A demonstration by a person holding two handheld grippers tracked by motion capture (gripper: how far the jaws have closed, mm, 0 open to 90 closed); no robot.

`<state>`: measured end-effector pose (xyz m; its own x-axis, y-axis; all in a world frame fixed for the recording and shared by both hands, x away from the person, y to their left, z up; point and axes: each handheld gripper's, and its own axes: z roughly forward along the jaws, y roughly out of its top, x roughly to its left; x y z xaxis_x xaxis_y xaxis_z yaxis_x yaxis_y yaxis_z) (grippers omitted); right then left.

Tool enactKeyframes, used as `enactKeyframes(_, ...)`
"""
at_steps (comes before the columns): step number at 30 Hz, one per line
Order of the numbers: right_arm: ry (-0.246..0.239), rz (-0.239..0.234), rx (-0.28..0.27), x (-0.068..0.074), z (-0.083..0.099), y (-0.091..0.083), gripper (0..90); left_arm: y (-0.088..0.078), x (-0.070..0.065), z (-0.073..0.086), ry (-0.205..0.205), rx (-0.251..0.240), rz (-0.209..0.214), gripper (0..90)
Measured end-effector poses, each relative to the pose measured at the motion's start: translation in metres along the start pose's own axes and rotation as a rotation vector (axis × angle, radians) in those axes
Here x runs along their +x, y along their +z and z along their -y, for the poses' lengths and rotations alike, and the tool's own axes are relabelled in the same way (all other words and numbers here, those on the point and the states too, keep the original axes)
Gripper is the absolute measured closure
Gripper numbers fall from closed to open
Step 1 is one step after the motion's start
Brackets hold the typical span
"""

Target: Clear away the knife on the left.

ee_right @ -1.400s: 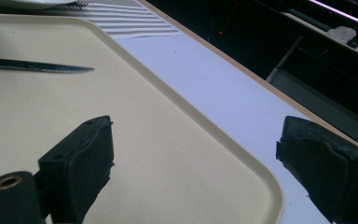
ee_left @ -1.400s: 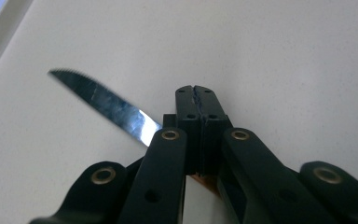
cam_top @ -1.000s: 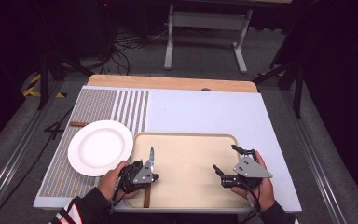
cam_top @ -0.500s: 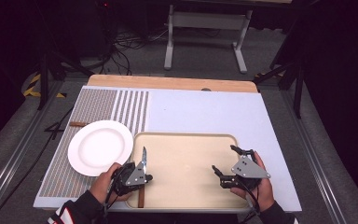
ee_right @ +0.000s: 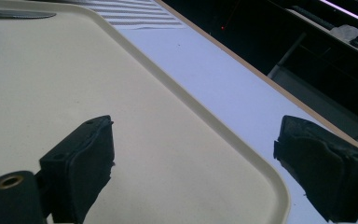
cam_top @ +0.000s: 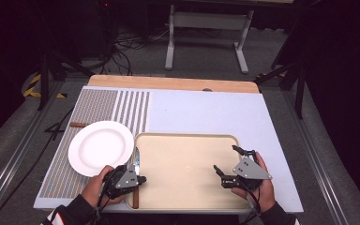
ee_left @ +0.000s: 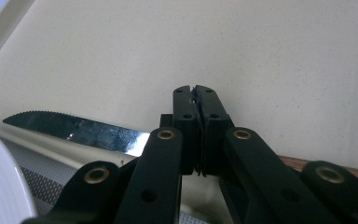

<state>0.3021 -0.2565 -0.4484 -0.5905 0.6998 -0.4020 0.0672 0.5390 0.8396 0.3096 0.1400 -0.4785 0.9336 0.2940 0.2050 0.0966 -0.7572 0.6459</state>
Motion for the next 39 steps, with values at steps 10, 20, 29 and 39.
enactKeyframes(10, 0.007, 0.017, -0.016, -0.001, 0.0, -0.002, 12.0, -0.003, -0.003, 0.003, 0.001, -0.001, -0.013, 84.5)
enactKeyframes(20, 0.017, 0.006, -0.025, -0.003, -0.001, -0.003, 12.2, -0.004, -0.004, 0.002, 0.024, -0.003, -0.029, 84.2)
enactKeyframes(29, 0.033, -0.014, -0.051, -0.004, -0.001, -0.005, 12.3, -0.009, -0.007, -0.003, 0.048, -0.062, -0.045, 83.2)
enactKeyframes(39, 0.039, -0.045, -0.072, -0.003, -0.004, -0.006, 12.2, -0.015, -0.009, -0.004, 0.066, -0.092, -0.061, 81.4)
